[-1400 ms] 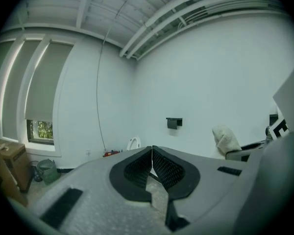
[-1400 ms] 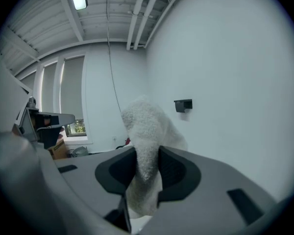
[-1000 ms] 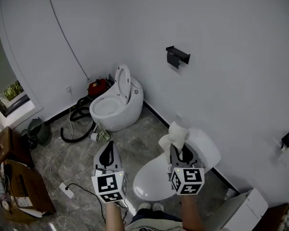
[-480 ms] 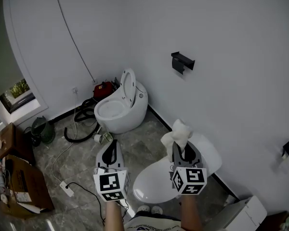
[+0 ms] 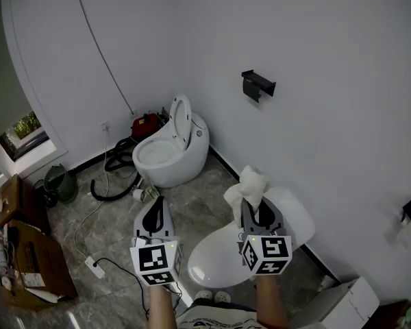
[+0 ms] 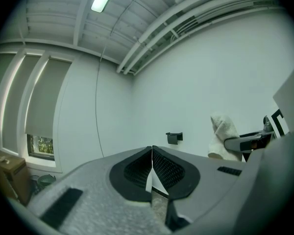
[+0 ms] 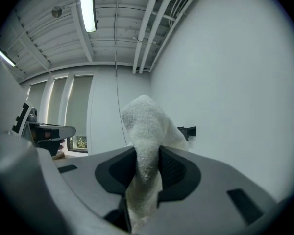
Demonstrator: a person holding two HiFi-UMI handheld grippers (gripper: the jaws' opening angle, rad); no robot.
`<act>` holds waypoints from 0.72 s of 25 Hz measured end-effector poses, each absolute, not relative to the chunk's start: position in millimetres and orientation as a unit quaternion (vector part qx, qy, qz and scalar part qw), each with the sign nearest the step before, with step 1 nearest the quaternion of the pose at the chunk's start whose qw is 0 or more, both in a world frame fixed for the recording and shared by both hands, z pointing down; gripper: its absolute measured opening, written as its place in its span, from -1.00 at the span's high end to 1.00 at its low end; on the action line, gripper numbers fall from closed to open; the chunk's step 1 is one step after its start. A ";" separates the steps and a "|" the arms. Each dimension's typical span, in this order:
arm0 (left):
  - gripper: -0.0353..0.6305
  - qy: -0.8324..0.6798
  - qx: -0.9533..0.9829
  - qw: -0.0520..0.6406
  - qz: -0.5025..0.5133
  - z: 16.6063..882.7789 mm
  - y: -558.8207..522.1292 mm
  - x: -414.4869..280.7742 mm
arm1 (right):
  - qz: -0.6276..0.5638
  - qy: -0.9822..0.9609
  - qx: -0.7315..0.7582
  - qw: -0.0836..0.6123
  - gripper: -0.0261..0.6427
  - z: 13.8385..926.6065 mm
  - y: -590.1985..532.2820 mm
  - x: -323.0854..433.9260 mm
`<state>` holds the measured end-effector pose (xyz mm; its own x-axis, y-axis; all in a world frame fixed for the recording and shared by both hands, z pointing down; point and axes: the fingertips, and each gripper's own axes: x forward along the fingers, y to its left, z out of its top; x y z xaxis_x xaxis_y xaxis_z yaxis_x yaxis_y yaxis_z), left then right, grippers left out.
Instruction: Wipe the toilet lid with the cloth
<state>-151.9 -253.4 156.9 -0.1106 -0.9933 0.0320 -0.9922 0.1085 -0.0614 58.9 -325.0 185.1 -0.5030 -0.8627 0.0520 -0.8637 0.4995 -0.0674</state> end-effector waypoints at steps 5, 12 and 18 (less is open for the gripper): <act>0.87 0.744 -0.668 0.008 -0.036 157.7 -255.4 -150.1 | 0.045 -0.865 0.499 0.006 0.61 185.9 -327.5 61.6; 0.87 0.745 -0.666 0.009 -0.035 156.7 -254.9 -151.5 | 0.049 -0.865 0.499 0.003 0.61 187.4 -328.7 61.8; 0.87 0.745 -0.666 0.011 -0.036 155.0 -252.3 -153.4 | 0.054 -0.867 0.496 0.000 0.61 187.0 -326.9 59.8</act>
<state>-153.4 -252.3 155.0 -0.1135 -0.9930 0.0315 -0.9915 0.1112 -0.0679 59.8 -326.9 187.0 -0.5075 -0.8599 0.0542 -0.8600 0.5017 -0.0932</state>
